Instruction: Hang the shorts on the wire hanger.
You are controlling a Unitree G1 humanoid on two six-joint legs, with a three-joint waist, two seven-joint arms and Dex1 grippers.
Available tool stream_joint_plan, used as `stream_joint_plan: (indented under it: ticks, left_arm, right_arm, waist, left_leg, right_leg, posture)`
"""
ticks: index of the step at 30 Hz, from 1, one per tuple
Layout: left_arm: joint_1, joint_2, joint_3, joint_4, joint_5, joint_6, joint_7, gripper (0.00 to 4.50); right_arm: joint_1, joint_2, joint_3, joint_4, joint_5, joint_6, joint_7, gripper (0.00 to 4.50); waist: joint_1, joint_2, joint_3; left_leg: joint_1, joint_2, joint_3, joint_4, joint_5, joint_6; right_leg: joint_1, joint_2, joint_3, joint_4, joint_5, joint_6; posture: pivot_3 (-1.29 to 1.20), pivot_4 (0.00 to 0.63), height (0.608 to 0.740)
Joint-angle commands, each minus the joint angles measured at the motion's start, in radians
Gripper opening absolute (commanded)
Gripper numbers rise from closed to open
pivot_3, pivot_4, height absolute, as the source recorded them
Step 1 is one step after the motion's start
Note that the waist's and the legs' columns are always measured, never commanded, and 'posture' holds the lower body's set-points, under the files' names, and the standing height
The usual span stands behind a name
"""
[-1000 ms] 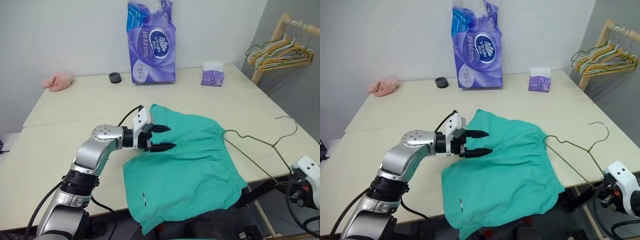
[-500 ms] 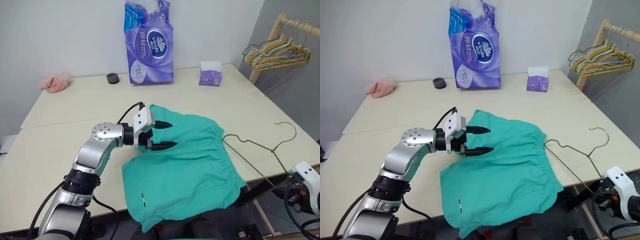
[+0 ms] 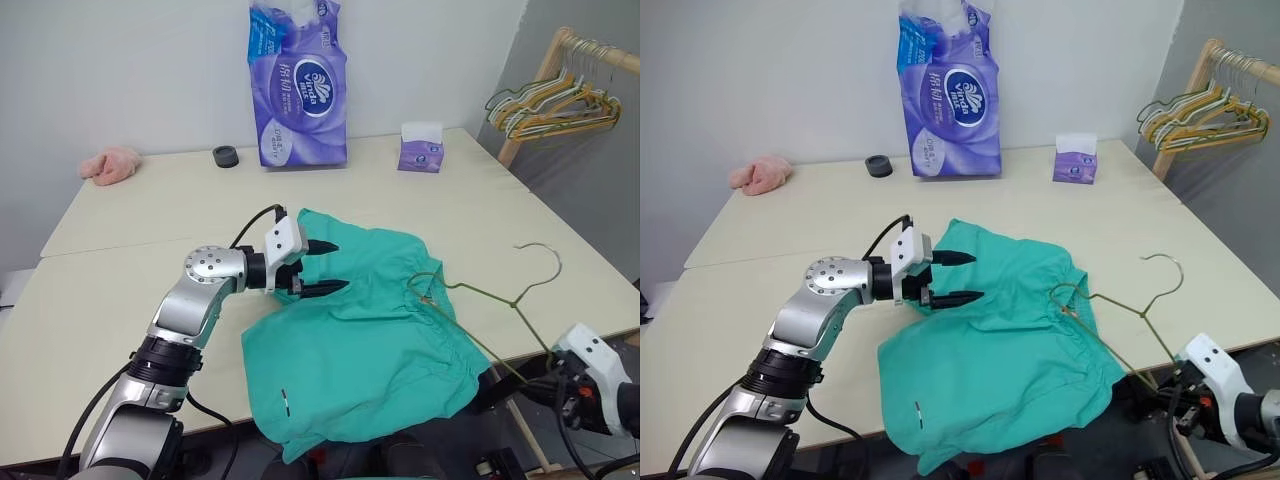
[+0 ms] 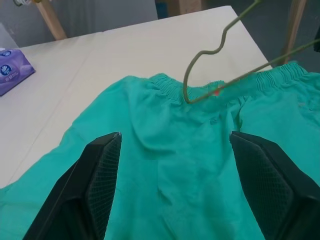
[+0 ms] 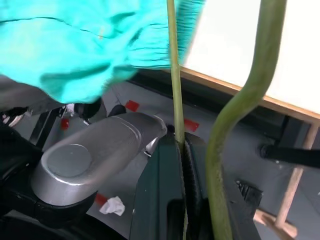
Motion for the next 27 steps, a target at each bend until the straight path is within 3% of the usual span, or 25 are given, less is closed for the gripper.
stream_joint_plan:
  ticks: [1,13,27]
  left_arm:
    - [-0.028,-0.006,0.003,-0.004,0.007,-0.027,0.002,3.65]
    - [-0.014,-0.022,-0.004,-0.023,0.008,-0.029,0.000,3.65]
    - [-0.016,-0.023,-0.020,-0.046,0.005,-0.015,0.001,3.65]
  right_arm:
    - [-0.017,-0.001,-0.004,-0.018,0.001,-0.007,-0.034,0.00]
    - [0.017,0.019,-0.141,0.144,0.006,-0.024,-0.037,0.00]
    - [-0.046,0.012,0.000,0.230,-0.008,-0.056,-0.066,0.00]
  waist:
    - [0.000,0.000,0.000]
    - [0.001,0.000,0.000]
    - [0.000,0.000,0.000]
  left_leg:
    - [0.000,0.000,0.000,0.000,0.000,0.000]
    - [0.000,0.000,0.000,0.000,0.000,0.000]
    - [0.000,0.000,0.001,0.000,0.000,0.000]
  right_leg:
    - [0.000,0.000,0.000,0.000,0.000,0.000]
    - [0.000,0.000,0.000,0.000,0.000,0.000]
    - [0.000,0.000,0.001,0.000,0.000,0.000]
  posture:
    - [-0.17,0.063,0.740]
    - [-0.17,0.066,0.740]
    - [-0.16,0.066,0.740]
